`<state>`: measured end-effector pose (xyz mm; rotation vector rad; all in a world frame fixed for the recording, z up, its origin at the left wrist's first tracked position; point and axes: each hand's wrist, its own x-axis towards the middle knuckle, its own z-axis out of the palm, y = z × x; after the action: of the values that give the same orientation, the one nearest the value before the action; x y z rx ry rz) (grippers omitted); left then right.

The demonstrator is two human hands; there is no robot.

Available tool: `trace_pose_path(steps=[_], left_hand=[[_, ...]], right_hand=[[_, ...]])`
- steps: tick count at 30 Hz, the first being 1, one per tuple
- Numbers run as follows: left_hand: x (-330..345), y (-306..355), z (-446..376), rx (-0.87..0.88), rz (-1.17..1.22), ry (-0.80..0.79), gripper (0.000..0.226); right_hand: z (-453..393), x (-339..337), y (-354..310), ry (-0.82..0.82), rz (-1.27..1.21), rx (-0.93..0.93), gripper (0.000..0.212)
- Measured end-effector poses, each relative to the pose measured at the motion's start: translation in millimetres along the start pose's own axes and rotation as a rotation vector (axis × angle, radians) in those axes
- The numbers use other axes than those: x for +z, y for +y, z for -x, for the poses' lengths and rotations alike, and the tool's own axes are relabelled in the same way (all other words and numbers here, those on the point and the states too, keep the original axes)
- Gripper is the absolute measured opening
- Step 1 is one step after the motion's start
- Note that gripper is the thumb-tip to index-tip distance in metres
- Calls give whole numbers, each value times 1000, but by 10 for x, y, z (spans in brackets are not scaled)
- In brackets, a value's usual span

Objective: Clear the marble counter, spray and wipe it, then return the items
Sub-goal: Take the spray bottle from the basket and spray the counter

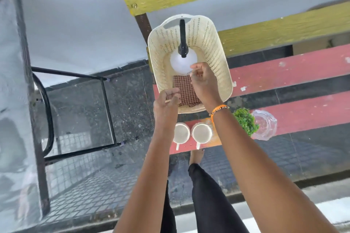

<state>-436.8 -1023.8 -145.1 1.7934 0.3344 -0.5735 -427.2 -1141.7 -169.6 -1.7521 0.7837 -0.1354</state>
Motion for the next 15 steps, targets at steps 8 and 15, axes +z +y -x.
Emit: trace_pose_path(steps=[8, 15], left_hand=[[19, -9, -141, -4, 29, 47, 15], [-136, -88, -58, -26, 43, 47, 16]], right_hand=[[-674, 245, -57, -62, 130, -110, 40], [-488, 229, 56, 74, 169, -205, 28]])
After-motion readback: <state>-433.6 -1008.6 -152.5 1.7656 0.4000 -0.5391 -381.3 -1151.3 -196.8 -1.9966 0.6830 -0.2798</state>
